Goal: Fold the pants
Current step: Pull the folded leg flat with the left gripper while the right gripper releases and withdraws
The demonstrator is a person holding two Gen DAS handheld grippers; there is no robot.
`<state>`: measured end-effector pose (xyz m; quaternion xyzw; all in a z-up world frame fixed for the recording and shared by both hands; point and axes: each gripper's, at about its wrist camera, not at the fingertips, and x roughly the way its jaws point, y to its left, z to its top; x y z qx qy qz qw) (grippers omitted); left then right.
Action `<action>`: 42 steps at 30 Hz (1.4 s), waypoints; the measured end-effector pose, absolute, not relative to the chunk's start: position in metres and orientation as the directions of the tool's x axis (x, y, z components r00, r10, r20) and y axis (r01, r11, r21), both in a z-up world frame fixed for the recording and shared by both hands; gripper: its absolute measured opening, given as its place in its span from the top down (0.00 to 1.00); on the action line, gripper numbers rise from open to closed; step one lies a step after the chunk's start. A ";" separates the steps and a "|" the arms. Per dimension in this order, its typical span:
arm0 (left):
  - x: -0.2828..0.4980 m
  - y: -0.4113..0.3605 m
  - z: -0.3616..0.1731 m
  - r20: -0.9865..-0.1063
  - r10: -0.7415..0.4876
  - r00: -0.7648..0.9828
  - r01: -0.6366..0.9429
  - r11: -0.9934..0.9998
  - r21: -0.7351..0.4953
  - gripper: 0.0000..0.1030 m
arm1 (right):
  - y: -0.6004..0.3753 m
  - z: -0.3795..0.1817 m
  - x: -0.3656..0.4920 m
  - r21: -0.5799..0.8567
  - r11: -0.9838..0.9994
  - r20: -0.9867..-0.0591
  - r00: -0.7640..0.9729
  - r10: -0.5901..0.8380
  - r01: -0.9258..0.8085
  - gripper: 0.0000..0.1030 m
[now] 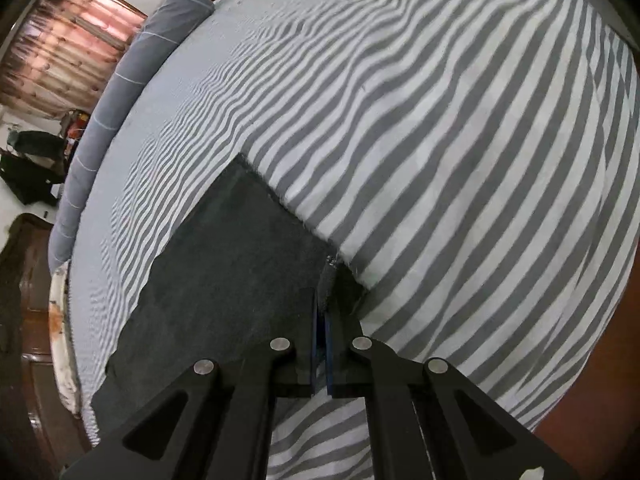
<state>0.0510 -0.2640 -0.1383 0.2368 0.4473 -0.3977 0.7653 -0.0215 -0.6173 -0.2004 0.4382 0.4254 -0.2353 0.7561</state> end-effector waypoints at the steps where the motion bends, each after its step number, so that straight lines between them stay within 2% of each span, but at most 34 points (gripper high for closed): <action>1: 0.053 -0.260 -0.136 -0.870 -0.408 0.278 0.815 0.579 -0.011 0.98 | -0.618 -0.199 -0.022 0.457 0.515 -0.849 0.529 0.008 0.726 0.97; 5: 0.066 -0.242 -0.127 -0.856 -0.457 0.240 0.798 0.595 -0.094 0.98 | -0.624 -0.195 -0.024 0.470 0.502 -0.837 0.547 -0.007 0.726 0.97; 12: 0.079 -0.225 -0.152 -0.897 -0.381 0.223 0.766 0.638 -0.080 0.98 | -0.622 -0.198 -0.023 0.452 0.502 -0.849 0.528 -0.012 0.738 0.94; 16: 0.078 -0.218 -0.159 -0.896 -0.394 0.205 0.756 0.645 -0.111 0.98 | -0.619 -0.181 -0.031 0.464 0.487 -0.842 0.540 -0.019 0.740 0.79; 19: 0.077 -0.213 -0.162 -0.899 -0.400 0.176 0.756 0.640 -0.137 0.98 | -0.601 -0.169 -0.038 0.479 0.515 -0.830 0.558 0.004 0.710 0.76; 22: 0.075 -0.209 -0.162 -0.900 -0.408 0.157 0.756 0.635 -0.156 0.98 | -0.568 -0.160 -0.040 0.534 0.554 -0.802 0.589 0.095 0.638 0.76; 25: 0.074 -0.205 -0.160 -0.900 -0.411 0.146 0.753 0.636 -0.168 0.98 | -0.518 -0.159 -0.035 0.622 0.580 -0.756 0.597 0.268 0.526 0.76; 30: 0.074 -0.191 -0.147 -0.887 -0.406 0.219 0.721 0.680 -0.134 0.97 | -0.428 -0.176 -0.015 0.695 0.601 -0.710 0.508 0.488 0.395 0.77; 35: 0.084 -0.176 -0.139 -0.883 -0.394 0.254 0.670 0.731 -0.134 0.96 | -0.389 -0.198 0.003 0.739 0.548 -0.673 0.462 0.577 0.392 0.76; 42: 0.101 -0.151 -0.143 -0.885 -0.392 0.252 0.578 0.794 -0.187 0.95 | -0.358 -0.220 0.018 0.722 0.535 -0.689 0.397 0.606 0.439 0.76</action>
